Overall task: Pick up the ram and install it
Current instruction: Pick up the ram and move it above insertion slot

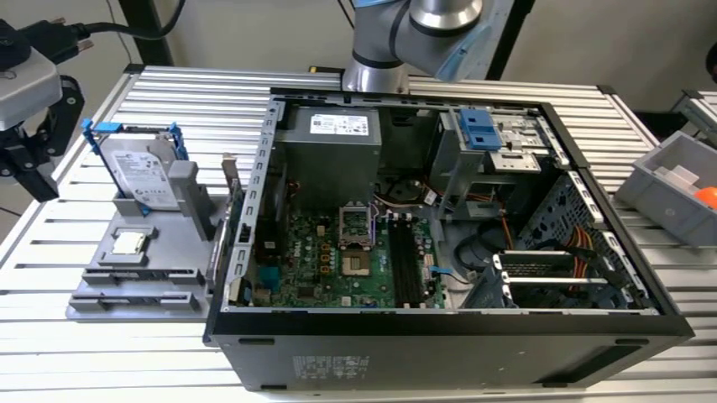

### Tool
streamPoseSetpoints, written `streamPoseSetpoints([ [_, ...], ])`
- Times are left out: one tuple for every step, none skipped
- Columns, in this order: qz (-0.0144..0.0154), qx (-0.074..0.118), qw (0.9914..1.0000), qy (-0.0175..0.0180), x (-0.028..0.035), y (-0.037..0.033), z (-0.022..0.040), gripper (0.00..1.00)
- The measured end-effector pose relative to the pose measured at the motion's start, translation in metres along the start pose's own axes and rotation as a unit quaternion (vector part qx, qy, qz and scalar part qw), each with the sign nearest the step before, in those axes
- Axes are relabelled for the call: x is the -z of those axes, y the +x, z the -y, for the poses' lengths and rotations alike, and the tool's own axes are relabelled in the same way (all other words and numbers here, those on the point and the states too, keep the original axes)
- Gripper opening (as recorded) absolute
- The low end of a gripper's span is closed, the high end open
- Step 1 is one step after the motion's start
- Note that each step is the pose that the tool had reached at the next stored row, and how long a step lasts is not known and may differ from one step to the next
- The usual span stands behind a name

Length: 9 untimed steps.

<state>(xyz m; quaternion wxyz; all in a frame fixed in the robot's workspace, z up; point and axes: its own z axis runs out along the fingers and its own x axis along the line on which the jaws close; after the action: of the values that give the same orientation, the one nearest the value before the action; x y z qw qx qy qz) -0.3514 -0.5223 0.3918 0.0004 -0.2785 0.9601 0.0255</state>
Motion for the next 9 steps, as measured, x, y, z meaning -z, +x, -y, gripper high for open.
streamPoseSetpoints([
  [-0.0002,0.003,1.00000,-0.0001,0.0000,0.0000,0.0000,0.00],
  [-0.0004,0.006,0.99998,-0.0001,0.0001,0.0000,0.0000,0.00],
  [-0.0005,0.009,0.99996,-0.0001,0.0000,0.0000,0.0000,0.00],
  [-0.0006,0.012,0.99993,-0.0002,0.0000,0.0000,0.0000,0.00],
  [-0.0008,0.015,0.99989,-0.0002,0.0001,0.0000,0.0000,0.00],
  [-0.0009,0.018,0.99984,-0.0003,0.0000,0.0000,0.0000,0.00],
  [-0.0010,0.021,0.99979,-0.0003,0.0000,0.0000,0.0000,0.00],
  [-0.0012,0.023,0.99973,-0.0003,0.0000,0.0000,0.0000,0.00],
  [-0.0013,0.026,0.99966,-0.0004,0.0000,0.0000,0.0000,0.00],
])
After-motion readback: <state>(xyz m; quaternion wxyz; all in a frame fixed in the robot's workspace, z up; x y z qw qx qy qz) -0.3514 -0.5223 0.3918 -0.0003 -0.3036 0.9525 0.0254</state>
